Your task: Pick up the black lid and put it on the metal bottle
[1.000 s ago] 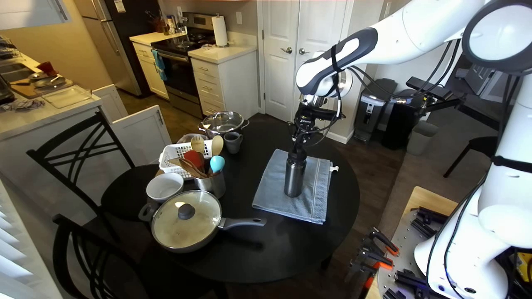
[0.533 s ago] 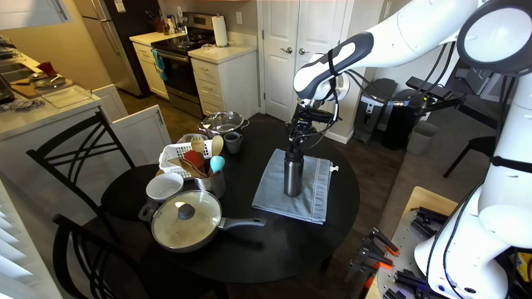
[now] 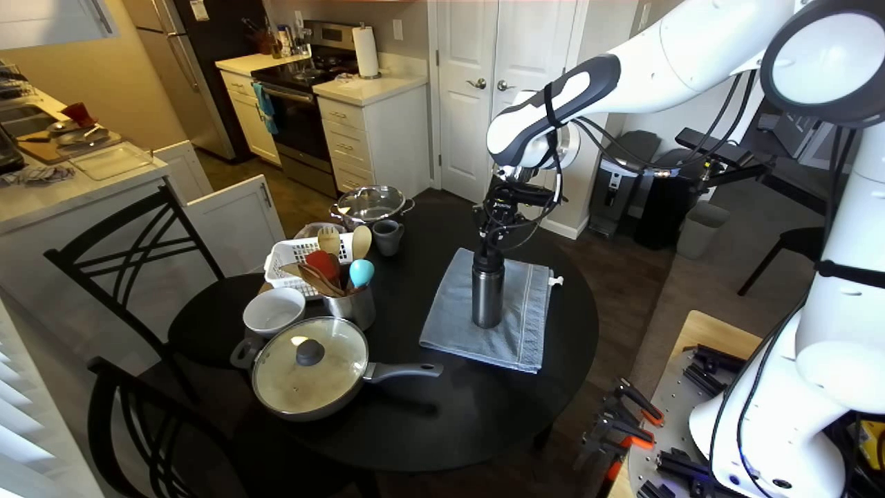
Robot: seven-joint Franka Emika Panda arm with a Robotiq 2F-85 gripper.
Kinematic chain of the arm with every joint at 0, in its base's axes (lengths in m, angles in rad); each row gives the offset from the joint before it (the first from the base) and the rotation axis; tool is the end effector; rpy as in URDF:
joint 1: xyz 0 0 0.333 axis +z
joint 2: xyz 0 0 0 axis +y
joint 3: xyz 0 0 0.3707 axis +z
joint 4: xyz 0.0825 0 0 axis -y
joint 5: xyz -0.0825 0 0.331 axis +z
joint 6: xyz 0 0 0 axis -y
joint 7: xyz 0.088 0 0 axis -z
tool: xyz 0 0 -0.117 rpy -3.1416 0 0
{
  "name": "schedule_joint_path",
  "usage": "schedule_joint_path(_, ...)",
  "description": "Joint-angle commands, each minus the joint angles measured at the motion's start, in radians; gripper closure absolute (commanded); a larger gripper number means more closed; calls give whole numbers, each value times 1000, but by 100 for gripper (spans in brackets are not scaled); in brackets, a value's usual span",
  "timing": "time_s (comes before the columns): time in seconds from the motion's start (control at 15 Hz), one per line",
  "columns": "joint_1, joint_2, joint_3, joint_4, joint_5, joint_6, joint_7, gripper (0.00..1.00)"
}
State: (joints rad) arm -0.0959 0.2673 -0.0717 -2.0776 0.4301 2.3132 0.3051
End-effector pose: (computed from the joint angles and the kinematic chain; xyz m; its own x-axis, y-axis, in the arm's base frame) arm 0.5521 -0.0798 0.3785 0.7241 -0.6730 -0.1510 -0.6868 -0.6835 -0.2471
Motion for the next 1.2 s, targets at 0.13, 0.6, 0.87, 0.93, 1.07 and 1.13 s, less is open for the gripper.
schedule_joint_path(0.13, 2, 3, -3, -6, -9, 3, 4, 38)
schedule_joint_path(0.6, 7, -9, -10, 1, -44, -11, 17, 1)
schedule_joint_path(0.87, 22, -39, -23, 4, -132, -15, 44, 0)
schedule_joint_path(0.93, 26, -54, -28, 5, -160, -20, 48, 0)
schedule_joint_path(1.07, 26, -73, -31, 15, -200, -32, 61, 0)
schedule_joint_path(1.13, 24, -83, -30, 20, -210, -38, 60, 0)
